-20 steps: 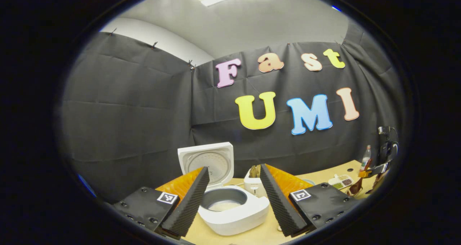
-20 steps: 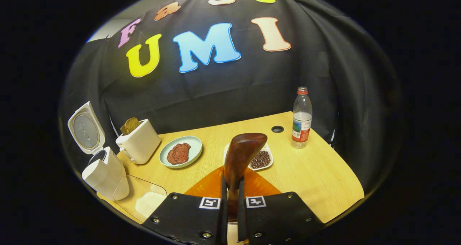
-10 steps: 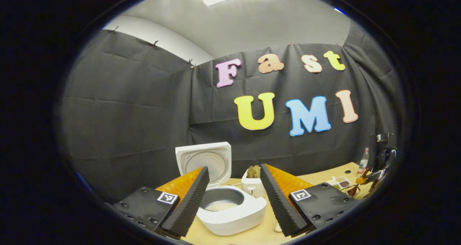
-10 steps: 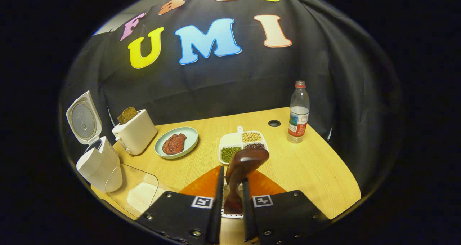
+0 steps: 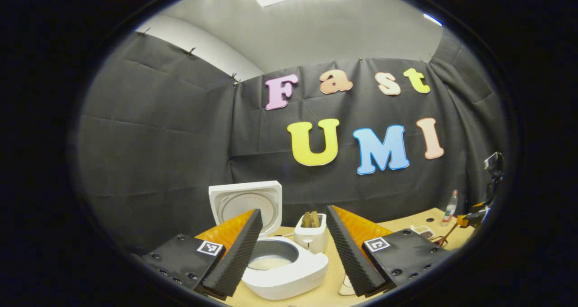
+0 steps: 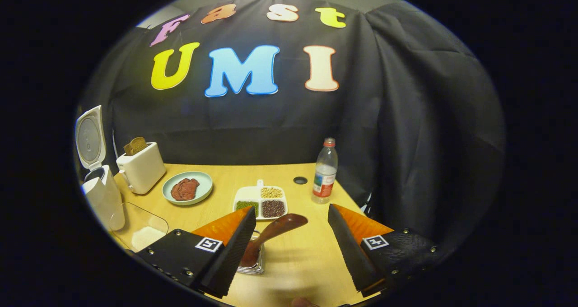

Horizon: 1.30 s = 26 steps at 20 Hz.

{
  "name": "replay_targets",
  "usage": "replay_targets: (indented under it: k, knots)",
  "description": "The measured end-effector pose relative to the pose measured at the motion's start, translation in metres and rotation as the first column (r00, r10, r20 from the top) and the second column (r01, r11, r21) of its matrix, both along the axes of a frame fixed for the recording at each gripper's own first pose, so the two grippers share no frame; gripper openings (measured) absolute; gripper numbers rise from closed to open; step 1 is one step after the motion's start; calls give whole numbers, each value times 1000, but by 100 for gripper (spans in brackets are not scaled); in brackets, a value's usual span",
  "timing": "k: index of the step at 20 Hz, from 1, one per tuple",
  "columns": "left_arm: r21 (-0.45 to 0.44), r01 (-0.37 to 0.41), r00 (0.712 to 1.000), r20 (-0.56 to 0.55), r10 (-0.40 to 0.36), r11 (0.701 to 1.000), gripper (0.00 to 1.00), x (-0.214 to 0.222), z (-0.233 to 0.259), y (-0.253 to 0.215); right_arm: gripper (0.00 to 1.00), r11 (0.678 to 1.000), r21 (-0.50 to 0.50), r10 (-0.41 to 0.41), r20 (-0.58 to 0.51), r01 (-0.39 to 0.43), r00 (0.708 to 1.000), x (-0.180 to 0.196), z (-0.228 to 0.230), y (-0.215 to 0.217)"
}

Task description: Close the left gripper, press the button to open the rice cooker; take a wooden spoon from the chopstick holder with the right hand, scoop a spoonful of rice and pour it into the rice cooker, then put the wooden spoon back into the chopstick holder.

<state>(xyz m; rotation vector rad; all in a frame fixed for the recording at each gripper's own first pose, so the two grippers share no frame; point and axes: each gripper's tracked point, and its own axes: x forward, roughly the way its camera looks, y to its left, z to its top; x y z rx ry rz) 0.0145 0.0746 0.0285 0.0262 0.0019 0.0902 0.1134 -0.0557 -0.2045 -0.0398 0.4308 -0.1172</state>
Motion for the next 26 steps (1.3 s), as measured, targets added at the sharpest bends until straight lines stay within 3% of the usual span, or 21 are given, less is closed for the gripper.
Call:
replay_targets:
  k: [5,6,11,12,17,18,20,24,25,26]
  knots:
    - [3,-34,999,22,34,999,91,30,15,30,97,998,-40,-33,114,38,993,-15,53,-7]
    - [11,-50,998,25,50,999,100,38,19,39,96,998,-39,-38,131,44,991,-20,63,-7]
    - [19,-119,993,20,118,993,97,85,38,85,96,998,-23,-58,184,63,981,-44,90,-3]
    - [17,-127,992,14,127,992,100,95,39,94,96,997,-22,-64,190,69,980,-49,93,-4]
    - [0,-160,987,-2,160,987,95,146,47,132,96,993,-28,-104,194,111,975,-75,94,-7]
    - [0,-164,986,-3,164,986,100,157,49,139,96,992,-27,-114,193,122,975,-81,93,-7]
    - [10,-178,984,-3,178,984,91,180,51,153,96,989,-25,-139,184,146,973,-90,89,-10]
    - [27,-196,980,-27,197,980,91,221,45,173,96,980,-34,-185,179,194,966,-107,86,-16]
    - [33,-204,978,-37,205,978,100,232,41,179,96,978,-36,-196,177,205,965,-110,85,-18]
    - [36,-210,976,-51,211,977,100,242,35,184,96,976,-37,-206,174,215,963,-114,85,-19]
